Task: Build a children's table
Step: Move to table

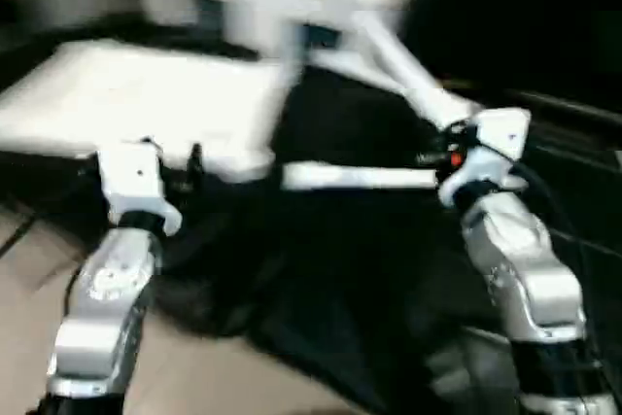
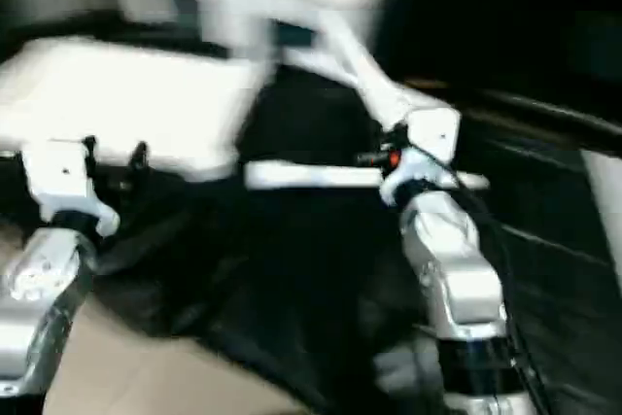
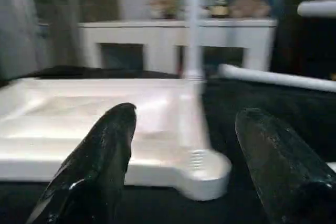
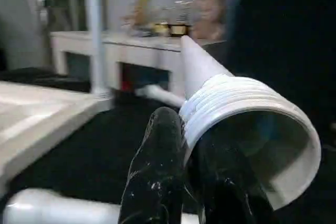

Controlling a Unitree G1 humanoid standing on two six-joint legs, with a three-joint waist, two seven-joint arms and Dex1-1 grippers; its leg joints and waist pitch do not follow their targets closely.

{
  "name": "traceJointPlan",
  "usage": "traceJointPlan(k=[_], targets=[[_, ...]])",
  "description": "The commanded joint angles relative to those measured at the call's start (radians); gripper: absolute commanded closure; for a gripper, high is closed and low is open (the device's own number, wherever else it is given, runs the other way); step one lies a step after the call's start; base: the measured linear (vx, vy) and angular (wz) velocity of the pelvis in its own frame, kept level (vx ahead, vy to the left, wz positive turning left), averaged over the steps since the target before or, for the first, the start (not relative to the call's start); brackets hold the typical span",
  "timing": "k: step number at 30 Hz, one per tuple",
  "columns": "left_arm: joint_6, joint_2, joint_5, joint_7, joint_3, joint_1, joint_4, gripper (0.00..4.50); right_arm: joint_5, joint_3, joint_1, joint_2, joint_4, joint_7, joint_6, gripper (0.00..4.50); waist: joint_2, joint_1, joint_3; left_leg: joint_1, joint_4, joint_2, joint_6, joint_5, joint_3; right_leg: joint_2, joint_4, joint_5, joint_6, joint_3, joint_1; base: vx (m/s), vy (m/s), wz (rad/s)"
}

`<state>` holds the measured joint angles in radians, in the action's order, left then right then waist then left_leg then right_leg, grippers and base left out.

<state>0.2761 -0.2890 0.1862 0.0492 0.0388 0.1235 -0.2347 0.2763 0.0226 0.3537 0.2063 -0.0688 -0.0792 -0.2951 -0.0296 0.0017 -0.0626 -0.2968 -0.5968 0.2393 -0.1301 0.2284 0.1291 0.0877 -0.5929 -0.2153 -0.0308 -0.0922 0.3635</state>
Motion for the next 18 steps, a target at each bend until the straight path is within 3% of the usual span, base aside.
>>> traceJointPlan(k=[1, 2, 3, 4, 5, 6, 7, 8, 9, 10, 11, 12, 13, 14, 15, 16, 17, 18], targets=[[-0.008, 0.004, -0.027, -0.002, 0.000, -0.013, -0.012, 1.06, -0.004, -0.017, 0.031, -0.002, 0.021, -0.025, -0.002, 4.50, -0.011, 0.019, 0.063, -0.054, 0.064, -0.059, 0.027, 0.412, 0.036, 0.045, 0.122, -0.746, -0.037, 0.027, -0.082, 0.057, -0.033, -0.27], [-0.009, 0.007, -0.030, -0.001, -0.001, -0.017, -0.015, 1.06, -0.009, -0.022, 0.033, 0.001, 0.025, -0.030, -0.004, 4.50, -0.010, 0.024, 0.069, -0.064, 0.069, -0.059, 0.039, 0.323, 0.034, 0.045, 0.111, -0.689, -0.020, 0.032, -0.090, 0.060, -0.031, -0.13], [-0.008, 0.015, -0.038, 0.002, -0.003, -0.027, -0.023, 1.06, 0.006, -0.027, 0.040, 0.000, 0.039, -0.041, -0.038, 4.50, -0.010, 0.023, 0.070, -0.050, 0.076, -0.058, 0.047, 0.291, 0.036, 0.029, 0.104, -0.593, 0.029, 0.032, -0.079, 0.071, -0.029, 0.05], [-0.009, 0.018, -0.041, 0.004, -0.005, -0.036, -0.030, 1.06, -0.004, -0.046, 0.040, 0.009, 0.040, -0.059, -0.038, 4.50, -0.027, 0.041, 0.067, -0.121, 0.073, -0.070, 0.115, 0.237, 0.010, 0.047, 0.092, -0.491, 0.052, 0.000, -0.126, 0.071, -0.029, 0.05], [-0.009, 0.021, -0.044, 0.006, -0.007, -0.041, -0.034, 1.06, -0.013, -0.059, 0.040, 0.016, 0.040, -0.073, -0.034, 4.50, -0.005, 0.038, 0.075, -0.108, 0.077, -0.071, 0.143, 0.219, 0.006, 0.054, 0.095, -0.465, 0.051, -0.007, -0.126, 0.089, -0.016, 0.38], [-0.008, 0.024, -0.048, 0.010, -0.010, -0.046, -0.038, 1.06, -0.019, -0.066, 0.038, 0.020, 0.038, -0.082, -0.027, 4.50, -0.008, 0.030, 0.079, -0.105, 0.062, -0.077, 0.208, 0.169, -0.006, 0.058, 0.097, -0.406, 0.077, -0.025, -0.123, 0.116, -0.009, 0.69], [-0.008, 0.026, -0.052, 0.013, -0.013, -0.051, -0.042, 1.06, -0.017, -0.067, 0.035, 0.018, 0.036, -0.094, -0.026, 4.50, -0.002, 0.030, 0.084, -0.099, 0.053, -0.082, 0.263, 0.112, -0.010, 0.051, 0.097, -0.337, 0.135, -0.039, -0.122, 0.116, -0.009, 0.69], [-0.009, 0.029, -0.054, 0.015, -0.014, -0.057, -0.046, 1.06, -0.015, -0.069, 0.031, 0.017, 0.031, -0.105, -0.028, 4.50, 0.000, 0.031, 0.084, -0.101, 0.049, -0.082, 0.289, 0.077, -0.011, 0.048, 0.095, -0.303, 0.165, -0.047, -0.128, 0.145, 0.000, 0.74], [-0.008, 0.032, -0.057, 0.016, -0.016, -0.063, -0.050, 1.06, -0.018, -0.074, 0.028, 0.018, 0.027, -0.114, -0.027, 4.50, 0.011, 0.036, 0.085, -0.088, 0.048, -0.080, 0.339, -0.005, -0.020, 0.034, 0.092, -0.244, 0.206, -0.073, -0.136, 0.163, 0.006, 0.63], [-0.003, 0.039, -0.074, 0.021, -0.018, -0.076, -0.063, 1.06, -0.012, -0.077, 0.022, 0.018, 0.023, -0.138, -0.032, 4.50, 0.010, 0.036, 0.084, -0.086, 0.043, -0.085, 0.384, -0.099, -0.032, 0.017, 0.088, -0.195, 0.215, -0.091, -0.150, 0.163, 0.006, 0.63], [0.000, 0.042, -0.075, 0.022, -0.015, -0.082, -0.067, 1.06, -0.021, -0.082, 0.022, 0.019, 0.025, -0.139, -0.029, 4.50, 0.024, 0.043, 0.083, -0.071, 0.042, -0.087, 0.401, -0.139, -0.039, 0.009, 0.085, -0.178, 0.220, -0.099, -0.150, 0.180, 0.015, 0.60], [0.002, 0.045, -0.076, 0.023, -0.013, -0.086, -0.071, 1.06, -0.028, -0.085, 0.021, 0.021, 0.027, -0.140, -0.027, 4.50, 0.030, 0.040, 0.082, -0.025, 0.041, -0.090, 0.460, -0.212, -0.065, -0.022, 0.068, -0.151, 0.217, -0.113, -0.132, 0.096, 0.016, 0.34], [0.005, 0.047, -0.078, 0.024, -0.010, -0.090, -0.074, 1.06, -0.029, -0.084, 0.021, 0.020, 0.029, -0.139, -0.024, 4.50, 0.030, 0.033, 0.083, 0.030, 0.040, -0.087, 0.550, -0.274, -0.113, -0.051, 0.033, -0.147, 0.196, -0.113, -0.098, 0.185, 0.023, 0.67], [0.011, 0.048, -0.088, 0.030, -0.006, -0.100, -0.080, 1.06, -0.013, -0.063, 0.023, 0.002, 0.040, -0.126, -0.018, 4.50, 0.022, 0.019, 0.078, 0.088, 0.042, -0.063, 0.666, -0.310, -0.189, -0.057, -0.030, -0.195, 0.165, -0.095, -0.027, 0.168, -0.017, 0.63], [0.011, 0.046, -0.091, 0.030, -0.004, -0.101, -0.081, 1.06, -0.006, -0.049, 0.026, -0.008, 0.048, -0.116, -0.007, 4.50, 0.016, 0.015, 0.080, 0.114, 0.044, -0.046, 0.710, -0.342, -0.227, -0.050, -0.056, -0.212, 0.138, -0.074, 0.003, 0.216, -0.088, 0.84], [0.015, 0.045, -0.093, 0.030, -0.004, -0.101, -0.082, 1.06, 0.014, -0.026, 0.033, -0.018, 0.059, -0.107, -0.014, 4.50, 0.006, 0.004, 0.086, 0.182, 0.035, 0.043, 0.701, -0.450, -0.235, 0.000, -0.095, -0.214, 0.097, -0.004, 0.079, 0.128, -0.095, 0.51], [0.015, 0.045, -0.093, 0.031, -0.004, -0.101, -0.083, 1.06, 0.018, -0.021, 0.034, -0.021, 0.061, -0.105, -0.016, 4.50, -0.011, 0.012, 0.075, 0.159, 0.049, 0.056, 0.676, -0.446, -0.229, 0.022, -0.107, -0.177, 0.076, 0.024, 0.081, 0.023, -0.171, 0.23], [0.019, 0.042, -0.094, 0.027, -0.004, -0.098, -0.084, 1.06, 0.022, -0.005, 0.043, -0.021, 0.073, -0.098, -0.018, 4.50, -0.031, 0.035, 0.058, 0.091, 0.039, -0.024, 0.524, -0.288, -0.145, 0.050, -0.027, -0.028, 0.093, 0.077, 0.040, -0.011, -0.144, 0.23]])
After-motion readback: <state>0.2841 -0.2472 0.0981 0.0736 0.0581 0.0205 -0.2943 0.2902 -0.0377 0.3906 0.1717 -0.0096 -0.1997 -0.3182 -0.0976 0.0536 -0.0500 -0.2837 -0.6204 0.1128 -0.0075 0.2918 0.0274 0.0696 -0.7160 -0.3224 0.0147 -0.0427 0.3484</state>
